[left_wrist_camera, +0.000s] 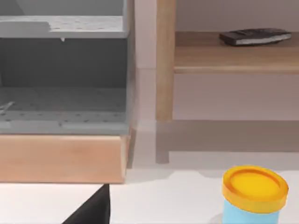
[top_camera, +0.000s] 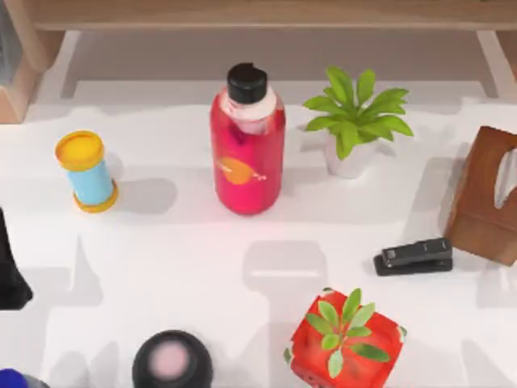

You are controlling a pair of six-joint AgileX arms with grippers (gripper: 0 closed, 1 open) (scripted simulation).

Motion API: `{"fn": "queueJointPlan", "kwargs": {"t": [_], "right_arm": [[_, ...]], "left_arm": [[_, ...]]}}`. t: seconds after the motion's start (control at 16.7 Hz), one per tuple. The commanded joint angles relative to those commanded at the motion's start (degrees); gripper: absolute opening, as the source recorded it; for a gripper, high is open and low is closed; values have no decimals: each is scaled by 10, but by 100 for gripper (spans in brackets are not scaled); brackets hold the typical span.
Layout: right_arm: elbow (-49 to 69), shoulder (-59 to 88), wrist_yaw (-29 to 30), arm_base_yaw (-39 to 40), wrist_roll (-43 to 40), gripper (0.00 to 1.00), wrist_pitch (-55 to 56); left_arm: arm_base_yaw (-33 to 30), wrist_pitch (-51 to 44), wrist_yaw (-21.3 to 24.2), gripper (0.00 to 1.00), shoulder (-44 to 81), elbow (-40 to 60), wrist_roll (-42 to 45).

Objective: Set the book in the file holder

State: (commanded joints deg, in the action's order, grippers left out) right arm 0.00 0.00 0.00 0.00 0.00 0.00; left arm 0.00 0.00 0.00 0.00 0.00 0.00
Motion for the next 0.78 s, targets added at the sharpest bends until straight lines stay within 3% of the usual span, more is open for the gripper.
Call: {"fn": "queueJointPlan", "kwargs": {"t": [0.36, 0.78], "right_arm": [[0, 0, 0, 0, 0, 100, 0], [0, 0, 0, 0, 0, 100, 0]], "left_arm": [[-22, -2, -15, 100, 58, 59, -2], [-111, -22, -95, 100, 352, 374, -1]]}}
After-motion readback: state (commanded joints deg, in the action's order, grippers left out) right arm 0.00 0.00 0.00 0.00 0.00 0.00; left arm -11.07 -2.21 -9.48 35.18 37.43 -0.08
